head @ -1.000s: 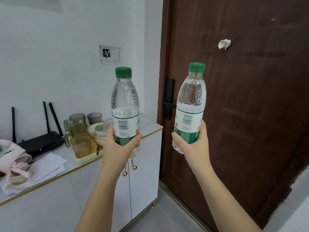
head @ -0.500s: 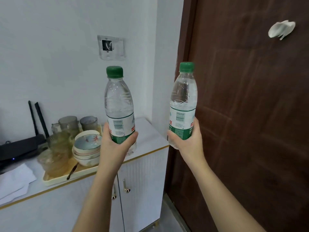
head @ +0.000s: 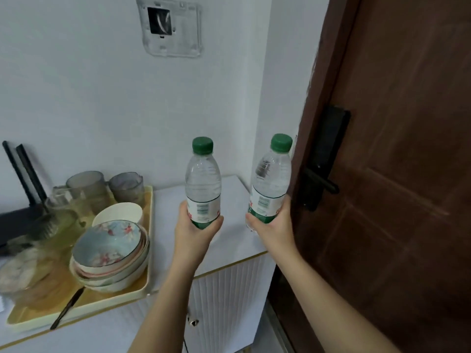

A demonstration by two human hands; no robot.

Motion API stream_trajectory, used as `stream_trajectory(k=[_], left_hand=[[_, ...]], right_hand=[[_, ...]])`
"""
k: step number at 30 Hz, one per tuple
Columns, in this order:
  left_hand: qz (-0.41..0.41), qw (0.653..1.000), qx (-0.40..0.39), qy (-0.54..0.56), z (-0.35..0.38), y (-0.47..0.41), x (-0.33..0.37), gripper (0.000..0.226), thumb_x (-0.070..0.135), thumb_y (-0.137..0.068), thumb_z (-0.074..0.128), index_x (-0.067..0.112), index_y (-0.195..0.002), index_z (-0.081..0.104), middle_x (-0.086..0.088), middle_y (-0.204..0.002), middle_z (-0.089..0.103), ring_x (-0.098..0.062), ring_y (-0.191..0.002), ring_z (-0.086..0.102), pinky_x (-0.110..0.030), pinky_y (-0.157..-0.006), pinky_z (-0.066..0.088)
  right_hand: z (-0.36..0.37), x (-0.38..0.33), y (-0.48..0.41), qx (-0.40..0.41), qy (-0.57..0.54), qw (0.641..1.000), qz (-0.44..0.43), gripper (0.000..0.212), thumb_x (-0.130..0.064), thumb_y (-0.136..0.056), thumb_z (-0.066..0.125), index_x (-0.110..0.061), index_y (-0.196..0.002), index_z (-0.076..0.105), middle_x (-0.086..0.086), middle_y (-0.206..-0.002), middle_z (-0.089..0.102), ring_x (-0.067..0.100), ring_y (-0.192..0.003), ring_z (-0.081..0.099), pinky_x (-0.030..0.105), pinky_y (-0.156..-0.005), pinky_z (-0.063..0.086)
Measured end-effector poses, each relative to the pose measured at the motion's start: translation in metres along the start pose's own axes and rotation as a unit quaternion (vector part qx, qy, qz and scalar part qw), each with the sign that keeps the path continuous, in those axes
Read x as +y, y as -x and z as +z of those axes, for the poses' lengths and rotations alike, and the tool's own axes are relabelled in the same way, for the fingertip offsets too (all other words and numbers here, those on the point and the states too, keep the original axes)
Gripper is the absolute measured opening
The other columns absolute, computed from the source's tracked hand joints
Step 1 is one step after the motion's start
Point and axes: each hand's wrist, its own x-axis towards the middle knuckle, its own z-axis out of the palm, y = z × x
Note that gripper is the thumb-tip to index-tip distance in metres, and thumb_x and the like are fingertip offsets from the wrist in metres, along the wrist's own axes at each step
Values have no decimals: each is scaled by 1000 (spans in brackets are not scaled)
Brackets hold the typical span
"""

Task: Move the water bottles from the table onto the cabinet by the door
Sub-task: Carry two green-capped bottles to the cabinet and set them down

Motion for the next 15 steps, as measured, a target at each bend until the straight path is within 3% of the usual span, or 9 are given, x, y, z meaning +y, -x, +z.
stream_trajectory(k=[2,5,8,15], left_hand=[[-16,1000,1,0,11,-23,-12,47,7,-74,78,18,-109,48,3,-94,64,-5,-80,63,-20,-65,51],[-42,999,5,-4,25,-52,-33,47,4,-73,77,13,-109,47,-2,-94,64,-12,-79,62,-27,-66,51],[-69,997,27,-30,31,-67,-51,48,5,-72,78,15,-107,48,2,-92,63,-14,-81,62,-24,-63,46],[-90,993,70,-20,37,-83,-85,47,3,-69,79,15,-103,50,-4,-92,66,-18,-81,65,-31,-69,51]], right_hand=[[10,15,-21,-4,18,1000,22,70,-2,-70,83,-22,-123,42,-19,-104,60,-18,-89,59,5,-70,46],[24,37,-46,-13,38,998,57,69,1,-70,81,-18,-123,42,-18,-100,58,-14,-86,58,3,-67,45],[33,56,-59,-14,46,996,80,67,3,-70,80,-15,-123,43,-16,-100,59,-5,-89,59,4,-67,46],[49,81,-89,-55,67,992,96,65,1,-70,80,-14,-122,44,-15,-99,61,-12,-83,59,4,-68,45]])
